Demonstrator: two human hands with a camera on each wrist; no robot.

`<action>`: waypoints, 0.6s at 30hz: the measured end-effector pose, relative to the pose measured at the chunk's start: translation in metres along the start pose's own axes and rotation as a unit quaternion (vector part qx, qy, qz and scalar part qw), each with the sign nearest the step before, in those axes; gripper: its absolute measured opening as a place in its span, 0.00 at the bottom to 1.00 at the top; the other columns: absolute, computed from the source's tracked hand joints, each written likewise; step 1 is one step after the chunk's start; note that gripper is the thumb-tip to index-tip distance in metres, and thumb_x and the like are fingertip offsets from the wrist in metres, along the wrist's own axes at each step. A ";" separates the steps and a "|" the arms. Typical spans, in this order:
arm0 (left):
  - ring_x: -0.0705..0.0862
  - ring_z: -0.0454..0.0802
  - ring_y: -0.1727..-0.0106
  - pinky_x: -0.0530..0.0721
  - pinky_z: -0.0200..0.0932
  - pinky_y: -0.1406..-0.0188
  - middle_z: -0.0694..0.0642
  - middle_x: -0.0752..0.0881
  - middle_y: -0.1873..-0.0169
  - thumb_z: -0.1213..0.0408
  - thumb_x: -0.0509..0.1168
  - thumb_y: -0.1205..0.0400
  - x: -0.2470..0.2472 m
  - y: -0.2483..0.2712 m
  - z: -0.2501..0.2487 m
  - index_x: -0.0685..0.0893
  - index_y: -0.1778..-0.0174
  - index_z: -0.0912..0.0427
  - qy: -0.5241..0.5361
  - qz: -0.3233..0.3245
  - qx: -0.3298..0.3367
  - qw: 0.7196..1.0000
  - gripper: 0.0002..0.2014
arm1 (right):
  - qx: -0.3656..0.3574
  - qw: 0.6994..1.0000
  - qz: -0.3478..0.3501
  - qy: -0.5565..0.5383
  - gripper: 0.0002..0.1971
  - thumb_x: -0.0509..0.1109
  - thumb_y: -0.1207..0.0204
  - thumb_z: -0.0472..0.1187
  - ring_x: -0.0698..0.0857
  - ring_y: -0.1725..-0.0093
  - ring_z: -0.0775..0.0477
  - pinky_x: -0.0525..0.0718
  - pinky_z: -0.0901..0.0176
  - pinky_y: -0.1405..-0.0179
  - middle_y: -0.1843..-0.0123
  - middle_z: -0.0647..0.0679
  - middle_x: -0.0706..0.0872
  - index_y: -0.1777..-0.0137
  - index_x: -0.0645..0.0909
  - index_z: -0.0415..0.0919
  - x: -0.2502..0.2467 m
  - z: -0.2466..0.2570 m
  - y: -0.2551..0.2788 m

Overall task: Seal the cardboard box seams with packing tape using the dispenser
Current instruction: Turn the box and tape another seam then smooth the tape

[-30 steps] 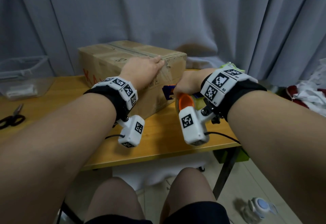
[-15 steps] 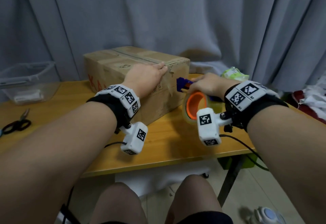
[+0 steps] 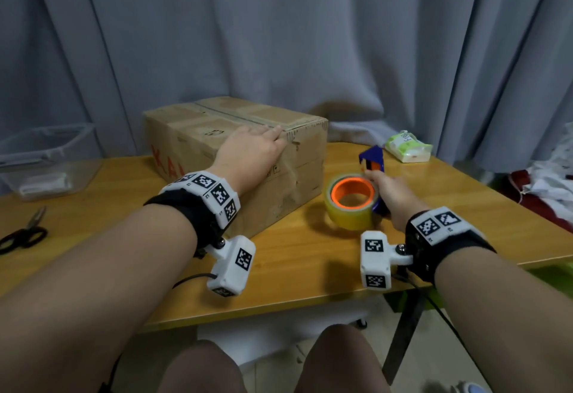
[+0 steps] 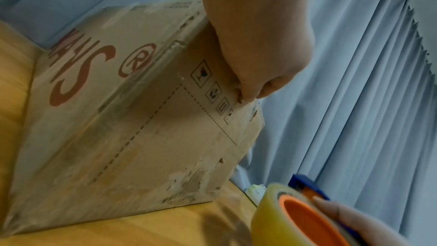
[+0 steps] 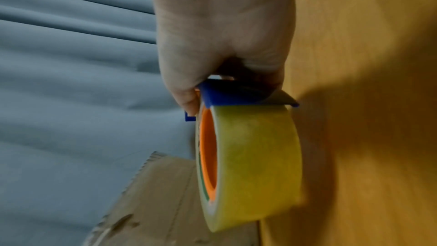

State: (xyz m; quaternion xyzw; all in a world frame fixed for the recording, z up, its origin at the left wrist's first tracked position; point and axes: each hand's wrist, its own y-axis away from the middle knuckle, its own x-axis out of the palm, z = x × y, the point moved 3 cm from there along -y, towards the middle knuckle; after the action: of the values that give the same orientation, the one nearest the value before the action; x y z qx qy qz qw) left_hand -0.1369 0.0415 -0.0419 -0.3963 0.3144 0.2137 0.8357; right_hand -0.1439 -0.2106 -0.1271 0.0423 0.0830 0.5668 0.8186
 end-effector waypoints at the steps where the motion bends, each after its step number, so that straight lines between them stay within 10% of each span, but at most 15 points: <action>1: 0.79 0.56 0.31 0.76 0.49 0.39 0.56 0.76 0.27 0.64 0.58 0.15 0.000 0.000 -0.001 0.77 0.30 0.56 0.000 -0.007 0.009 1.000 0.17 | 0.011 1.000 0.008 0.005 0.19 0.70 0.28 0.53 0.82 0.64 0.44 0.76 0.57 0.67 0.59 0.40 0.84 0.51 0.83 0.36 -0.002 -0.007 -0.003; 8: 0.83 0.58 0.52 0.78 0.49 0.58 0.57 0.85 0.53 0.68 0.62 0.25 -0.006 0.002 -0.005 0.85 0.54 0.57 -0.023 -0.064 0.074 0.995 0.08 | -0.002 0.987 -0.014 0.160 0.19 0.68 0.23 0.53 0.79 0.54 0.38 0.73 0.51 0.54 0.60 0.38 0.81 0.60 0.80 0.34 -0.010 -0.025 -0.017; 12: 0.82 0.58 0.56 0.77 0.47 0.59 0.56 0.83 0.57 0.65 0.55 0.25 -0.008 0.002 -0.009 0.85 0.59 0.55 -0.028 -0.076 0.081 0.993 0.12 | -0.134 0.876 -0.126 0.447 0.19 0.67 0.24 0.50 0.80 0.40 0.36 0.78 0.48 0.42 0.41 0.36 0.82 0.39 0.80 0.39 -0.005 0.005 -0.017; 15: 0.82 0.58 0.57 0.77 0.48 0.59 0.57 0.83 0.58 0.65 0.54 0.25 -0.010 0.002 -0.011 0.84 0.59 0.56 -0.010 -0.094 0.072 0.993 0.12 | -0.249 0.931 -0.035 0.264 0.17 0.65 0.20 0.48 0.82 0.45 0.43 0.80 0.50 0.44 0.47 0.42 0.84 0.40 0.80 0.36 0.030 0.025 -0.007; 18: 0.81 0.58 0.58 0.76 0.48 0.60 0.57 0.83 0.58 0.64 0.58 0.26 -0.010 0.003 -0.011 0.84 0.58 0.56 -0.001 -0.109 0.062 0.992 0.09 | -0.068 0.988 0.136 0.033 0.27 0.63 0.21 0.60 0.83 0.59 0.42 0.82 0.50 0.54 0.63 0.43 0.82 0.47 0.80 0.32 0.072 0.022 0.007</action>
State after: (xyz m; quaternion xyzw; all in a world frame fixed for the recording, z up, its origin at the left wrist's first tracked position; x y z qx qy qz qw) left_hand -0.1498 0.0338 -0.0415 -0.3752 0.2811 0.1019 0.8774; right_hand -0.1215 -0.1401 -0.1105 -0.0212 0.0651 0.6780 0.7318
